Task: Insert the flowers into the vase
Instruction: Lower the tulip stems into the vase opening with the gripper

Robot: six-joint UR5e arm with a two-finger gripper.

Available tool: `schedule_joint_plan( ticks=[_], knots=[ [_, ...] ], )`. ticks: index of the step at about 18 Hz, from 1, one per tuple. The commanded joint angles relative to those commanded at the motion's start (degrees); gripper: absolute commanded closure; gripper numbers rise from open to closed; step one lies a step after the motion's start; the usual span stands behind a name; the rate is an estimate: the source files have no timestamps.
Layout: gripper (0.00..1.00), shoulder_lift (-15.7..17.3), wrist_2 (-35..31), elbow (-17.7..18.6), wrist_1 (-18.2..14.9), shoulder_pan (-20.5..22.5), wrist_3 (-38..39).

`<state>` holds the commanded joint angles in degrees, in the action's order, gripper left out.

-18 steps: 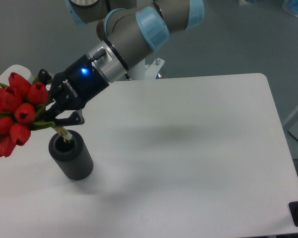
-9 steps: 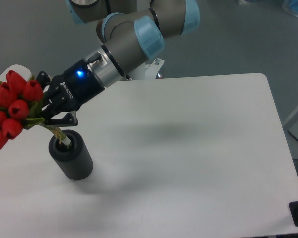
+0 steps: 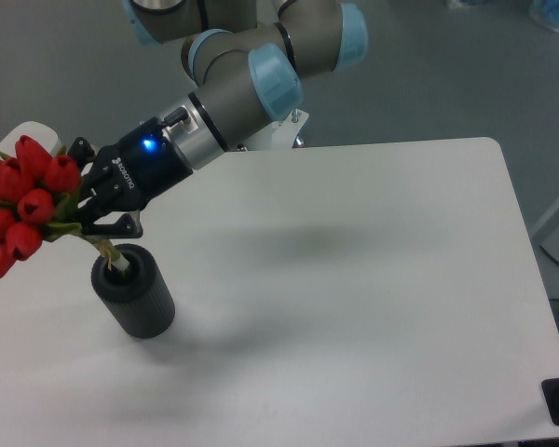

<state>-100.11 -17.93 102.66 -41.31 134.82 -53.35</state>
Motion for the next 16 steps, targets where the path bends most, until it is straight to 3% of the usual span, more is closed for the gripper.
schedule_joint_plan(
  ticks=[8,11,16],
  knots=[
    [0.82,-3.5,-0.6,1.1,0.0,-1.6,-6.2],
    [0.82,-3.8,-0.6,4.2,0.0,-1.3,-10.0],
    [0.82,-4.1,-0.7,5.7,0.0,-1.1,-10.3]
  ],
)
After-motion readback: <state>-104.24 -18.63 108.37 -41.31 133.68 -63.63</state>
